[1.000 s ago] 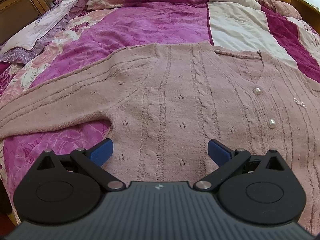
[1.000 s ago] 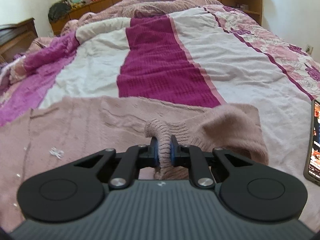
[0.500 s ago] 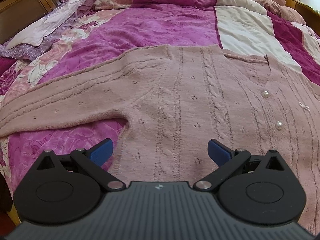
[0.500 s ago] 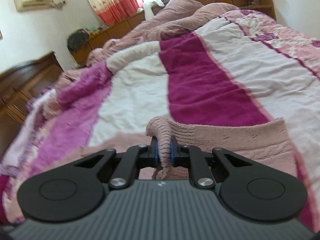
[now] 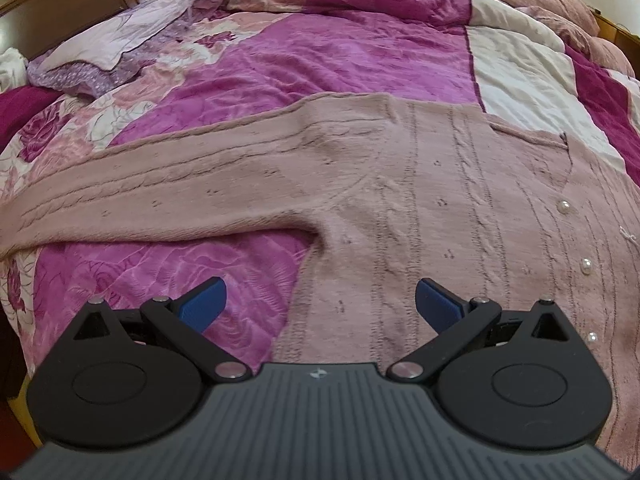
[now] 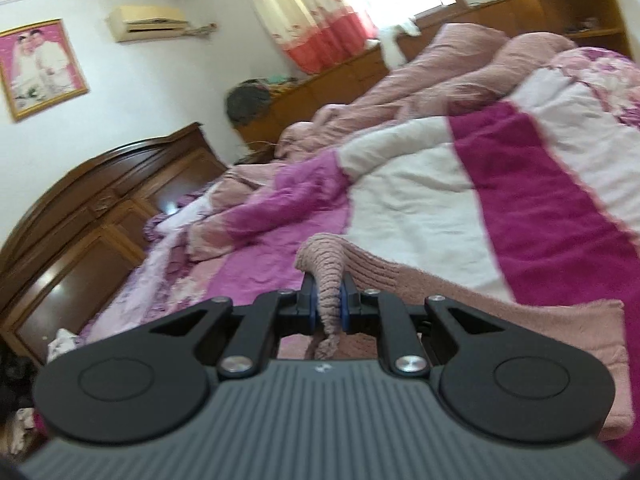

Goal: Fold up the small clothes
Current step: 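Lift the sleeve with the right tool and lay it across the cardigan body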

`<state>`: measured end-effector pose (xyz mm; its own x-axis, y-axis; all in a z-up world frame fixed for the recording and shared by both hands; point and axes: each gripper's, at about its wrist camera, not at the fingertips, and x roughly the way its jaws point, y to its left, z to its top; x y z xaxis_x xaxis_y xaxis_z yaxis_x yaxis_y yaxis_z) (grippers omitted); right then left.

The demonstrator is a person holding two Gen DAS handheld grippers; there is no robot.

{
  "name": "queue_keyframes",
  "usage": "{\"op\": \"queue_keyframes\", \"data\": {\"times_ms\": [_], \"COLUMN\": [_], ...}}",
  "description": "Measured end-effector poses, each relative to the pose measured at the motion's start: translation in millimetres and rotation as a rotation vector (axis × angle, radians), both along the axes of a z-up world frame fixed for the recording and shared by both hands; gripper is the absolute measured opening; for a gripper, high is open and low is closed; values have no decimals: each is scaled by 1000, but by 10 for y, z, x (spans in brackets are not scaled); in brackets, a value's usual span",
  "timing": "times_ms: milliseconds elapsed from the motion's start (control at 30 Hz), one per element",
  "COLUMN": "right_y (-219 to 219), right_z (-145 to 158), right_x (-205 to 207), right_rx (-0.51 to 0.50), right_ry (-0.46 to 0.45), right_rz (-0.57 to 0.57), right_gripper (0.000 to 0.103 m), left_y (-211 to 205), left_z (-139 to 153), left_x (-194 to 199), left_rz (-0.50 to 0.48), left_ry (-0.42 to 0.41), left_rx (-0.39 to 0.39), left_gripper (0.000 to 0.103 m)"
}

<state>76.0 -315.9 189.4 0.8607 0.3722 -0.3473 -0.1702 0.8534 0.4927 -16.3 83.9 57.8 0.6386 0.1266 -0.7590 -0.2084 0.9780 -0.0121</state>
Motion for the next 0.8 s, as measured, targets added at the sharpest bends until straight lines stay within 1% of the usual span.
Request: {"op": "queue_keyframes", "data": {"times_ms": [167, 300, 433, 533, 633, 800], "right_y": [382, 694, 1006, 1217, 1372, 1623], "right_z": [129, 101, -52, -224, -384, -587], "right_x": [91, 181, 251, 314, 361, 364], "right_rx": [31, 52, 78, 84, 93, 89], "right_ry": [-33, -26, 8, 54, 101, 142], "right_rz": [87, 147, 207, 239, 277, 341], "right_gripper": [15, 15, 15, 15, 15, 15], "left_y": [119, 232, 318, 367, 409, 471], "left_z": [-21, -50, -90, -114, -132, -172], "left_x": [-51, -80, -107, -117, -130, -134], "left_rz": [23, 47, 66, 75, 82, 97], "left_ry": [0, 3, 10, 16, 18, 26], "left_rx": [-3, -19, -31, -34, -35, -46], "left_gripper": [103, 103, 103, 103, 103, 103]}}
